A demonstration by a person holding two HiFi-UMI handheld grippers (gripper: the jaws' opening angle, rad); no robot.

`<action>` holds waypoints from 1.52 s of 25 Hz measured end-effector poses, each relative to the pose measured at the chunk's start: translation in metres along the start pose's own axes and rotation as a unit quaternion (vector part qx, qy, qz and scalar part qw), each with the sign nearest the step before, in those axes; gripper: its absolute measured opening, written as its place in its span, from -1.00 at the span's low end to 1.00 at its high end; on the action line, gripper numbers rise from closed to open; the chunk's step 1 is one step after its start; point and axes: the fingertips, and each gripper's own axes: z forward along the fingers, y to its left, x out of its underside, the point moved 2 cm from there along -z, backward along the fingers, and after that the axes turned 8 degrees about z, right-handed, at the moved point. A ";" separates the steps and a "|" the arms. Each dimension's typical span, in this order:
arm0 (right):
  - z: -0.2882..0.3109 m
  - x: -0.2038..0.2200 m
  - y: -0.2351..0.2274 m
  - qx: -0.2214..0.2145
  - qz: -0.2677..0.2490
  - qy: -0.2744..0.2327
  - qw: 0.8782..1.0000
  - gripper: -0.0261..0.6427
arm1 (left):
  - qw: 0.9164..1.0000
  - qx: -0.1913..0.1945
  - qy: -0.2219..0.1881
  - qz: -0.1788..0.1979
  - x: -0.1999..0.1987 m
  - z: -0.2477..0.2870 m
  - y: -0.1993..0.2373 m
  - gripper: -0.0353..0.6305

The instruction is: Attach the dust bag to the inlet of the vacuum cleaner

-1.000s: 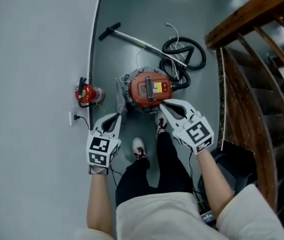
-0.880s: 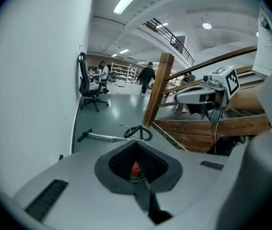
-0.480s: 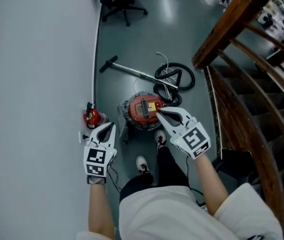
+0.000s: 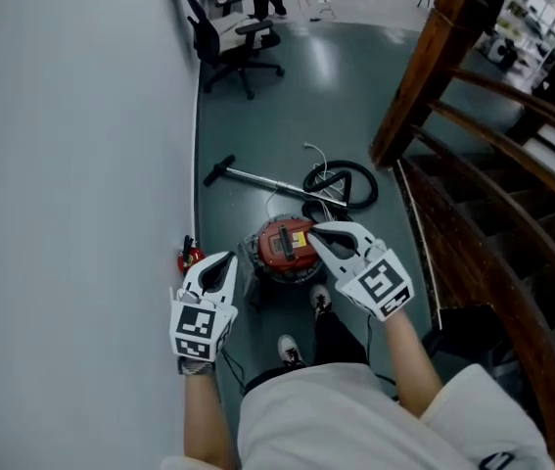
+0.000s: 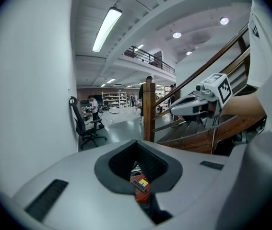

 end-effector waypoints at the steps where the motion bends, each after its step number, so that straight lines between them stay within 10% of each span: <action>1: -0.003 -0.003 0.001 -0.001 -0.007 0.001 1.000 -0.83 | 1.000 0.005 -0.008 0.003 -0.008 -0.003 -0.002 -0.89; 38: -0.098 -0.126 0.039 0.020 -0.110 -0.085 0.990 -0.83 | 0.987 -0.005 -0.095 0.132 -0.148 -0.070 -0.028 -0.89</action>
